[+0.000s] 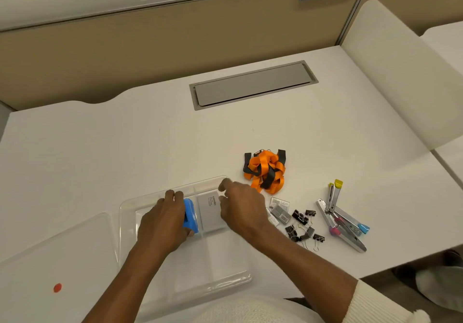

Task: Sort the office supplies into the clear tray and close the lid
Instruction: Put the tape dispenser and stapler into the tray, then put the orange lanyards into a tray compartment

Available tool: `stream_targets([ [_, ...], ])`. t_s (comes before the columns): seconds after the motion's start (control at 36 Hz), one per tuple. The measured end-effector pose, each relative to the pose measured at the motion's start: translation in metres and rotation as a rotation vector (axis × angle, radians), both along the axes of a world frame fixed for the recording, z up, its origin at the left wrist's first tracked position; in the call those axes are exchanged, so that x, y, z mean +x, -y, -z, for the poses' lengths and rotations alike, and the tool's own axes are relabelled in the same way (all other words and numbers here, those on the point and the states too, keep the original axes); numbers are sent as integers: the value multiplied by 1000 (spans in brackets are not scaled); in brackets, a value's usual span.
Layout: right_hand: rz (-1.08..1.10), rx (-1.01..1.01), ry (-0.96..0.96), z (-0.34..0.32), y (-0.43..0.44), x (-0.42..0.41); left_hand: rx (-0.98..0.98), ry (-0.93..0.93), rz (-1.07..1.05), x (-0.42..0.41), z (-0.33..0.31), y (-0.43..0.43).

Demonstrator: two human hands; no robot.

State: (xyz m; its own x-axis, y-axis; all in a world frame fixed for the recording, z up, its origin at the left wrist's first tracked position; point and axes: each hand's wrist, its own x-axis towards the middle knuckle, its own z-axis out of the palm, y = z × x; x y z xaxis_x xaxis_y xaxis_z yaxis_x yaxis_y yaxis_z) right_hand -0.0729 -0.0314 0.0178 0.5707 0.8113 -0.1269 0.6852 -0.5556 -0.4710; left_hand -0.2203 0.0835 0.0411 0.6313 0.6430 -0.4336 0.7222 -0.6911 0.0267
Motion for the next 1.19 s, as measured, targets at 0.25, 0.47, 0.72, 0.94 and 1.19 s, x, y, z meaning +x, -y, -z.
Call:
stream_targets([
  [0.25, 366, 169, -53, -7, 38, 90, 78, 213, 5, 60, -35, 8],
  [0.47, 311, -173, -175, 18, 50, 143, 22, 159, 406, 172, 0, 10],
  [0.72, 159, -177, -185, 39, 42, 145, -87, 6, 481, 218, 55, 6],
  [0.94, 162, -72, -171, 52, 32, 146, -254, 224, 303, 206, 69, -3],
  [1.19, 273, 194, -239, 19, 21, 134, -246, 443, 277, 186, 22, -16],
])
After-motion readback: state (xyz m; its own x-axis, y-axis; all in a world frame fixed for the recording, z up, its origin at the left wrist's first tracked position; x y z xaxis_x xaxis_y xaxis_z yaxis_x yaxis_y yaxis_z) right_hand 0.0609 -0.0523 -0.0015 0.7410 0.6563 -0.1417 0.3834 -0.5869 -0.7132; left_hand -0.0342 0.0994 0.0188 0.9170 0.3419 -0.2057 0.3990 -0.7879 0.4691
